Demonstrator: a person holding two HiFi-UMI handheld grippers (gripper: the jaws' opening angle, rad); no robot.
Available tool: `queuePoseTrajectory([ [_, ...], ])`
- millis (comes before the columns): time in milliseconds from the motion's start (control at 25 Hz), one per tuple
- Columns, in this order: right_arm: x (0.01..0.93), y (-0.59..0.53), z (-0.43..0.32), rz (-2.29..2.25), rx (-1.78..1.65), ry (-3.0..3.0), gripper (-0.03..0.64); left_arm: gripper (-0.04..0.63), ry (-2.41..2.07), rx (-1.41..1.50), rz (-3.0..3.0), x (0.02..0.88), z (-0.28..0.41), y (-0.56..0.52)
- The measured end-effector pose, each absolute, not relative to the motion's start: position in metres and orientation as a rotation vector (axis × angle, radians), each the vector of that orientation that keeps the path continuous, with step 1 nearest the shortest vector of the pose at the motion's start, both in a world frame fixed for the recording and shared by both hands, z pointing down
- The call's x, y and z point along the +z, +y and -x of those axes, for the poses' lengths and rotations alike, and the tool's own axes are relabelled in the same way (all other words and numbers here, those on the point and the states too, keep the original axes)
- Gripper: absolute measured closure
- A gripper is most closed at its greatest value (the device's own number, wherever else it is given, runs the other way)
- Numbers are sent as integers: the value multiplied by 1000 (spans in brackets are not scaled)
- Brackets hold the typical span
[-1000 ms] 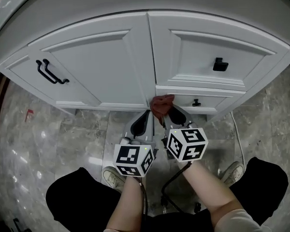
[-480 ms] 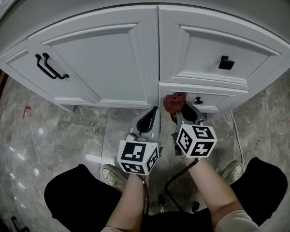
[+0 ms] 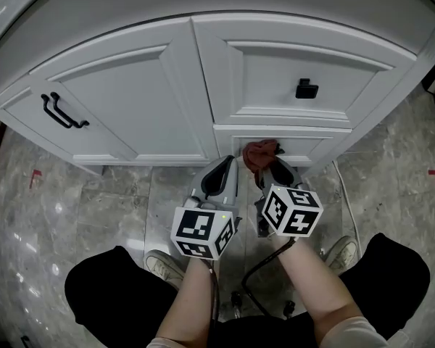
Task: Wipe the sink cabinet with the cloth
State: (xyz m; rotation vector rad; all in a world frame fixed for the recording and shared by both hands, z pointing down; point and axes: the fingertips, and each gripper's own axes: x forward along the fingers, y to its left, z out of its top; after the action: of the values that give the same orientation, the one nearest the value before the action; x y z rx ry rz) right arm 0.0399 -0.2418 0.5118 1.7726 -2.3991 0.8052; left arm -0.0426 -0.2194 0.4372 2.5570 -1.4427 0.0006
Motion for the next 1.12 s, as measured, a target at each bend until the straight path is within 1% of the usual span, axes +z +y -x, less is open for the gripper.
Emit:
queuePoseTrajectory([
  [240,496,-230,-59,-1796,720,-2408,529,595,-1381,14,-2589,439,13,-218],
  [480,491,-230,-83,-1865,710,-2390,529,595,-1347,22,-2608,440,-6,-218],
  [840,509,-248,-120,-1968,808,-2315,531,595,-1335,61,-2605,453,-13,-221],
  [1120,509,-249,-141,-1980,773,-2277,529,595,-1326,80,-2595,464,-19,-227],
])
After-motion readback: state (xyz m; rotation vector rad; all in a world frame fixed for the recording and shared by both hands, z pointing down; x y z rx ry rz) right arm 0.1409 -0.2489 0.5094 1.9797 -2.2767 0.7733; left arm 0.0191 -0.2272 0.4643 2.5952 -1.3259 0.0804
